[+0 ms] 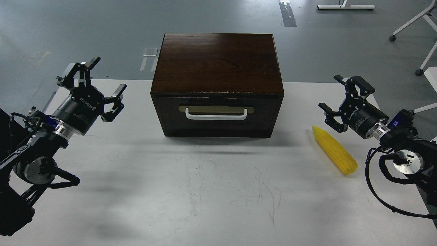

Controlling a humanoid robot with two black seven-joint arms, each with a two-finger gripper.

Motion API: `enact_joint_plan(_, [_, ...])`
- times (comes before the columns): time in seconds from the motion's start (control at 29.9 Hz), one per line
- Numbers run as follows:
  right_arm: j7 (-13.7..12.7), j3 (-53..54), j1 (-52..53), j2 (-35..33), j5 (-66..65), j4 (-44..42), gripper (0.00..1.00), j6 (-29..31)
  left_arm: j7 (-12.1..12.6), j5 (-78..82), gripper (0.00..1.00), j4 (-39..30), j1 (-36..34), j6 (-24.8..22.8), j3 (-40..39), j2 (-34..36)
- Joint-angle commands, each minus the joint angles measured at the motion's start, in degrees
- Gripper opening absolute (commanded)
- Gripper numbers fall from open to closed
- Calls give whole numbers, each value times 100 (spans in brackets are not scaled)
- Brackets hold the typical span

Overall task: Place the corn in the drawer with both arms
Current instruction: 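Raise the left gripper up toward the wooden box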

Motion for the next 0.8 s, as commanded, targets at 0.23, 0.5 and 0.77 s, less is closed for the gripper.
enact_joint_plan(0.23, [0, 37, -40, -2, 0, -5, 100, 0, -61, 0, 98, 2, 16, -41, -2, -1])
enact_joint_plan(0.5, [0, 46, -40, -2, 0, -14, 100, 0, -53, -18, 98, 46, -11, -164, -72, 139])
enact_joint_plan(0.77, [0, 55, -49, -11, 0, -6, 100, 0, -255, 350, 98, 64, -825, -539, -81, 525])
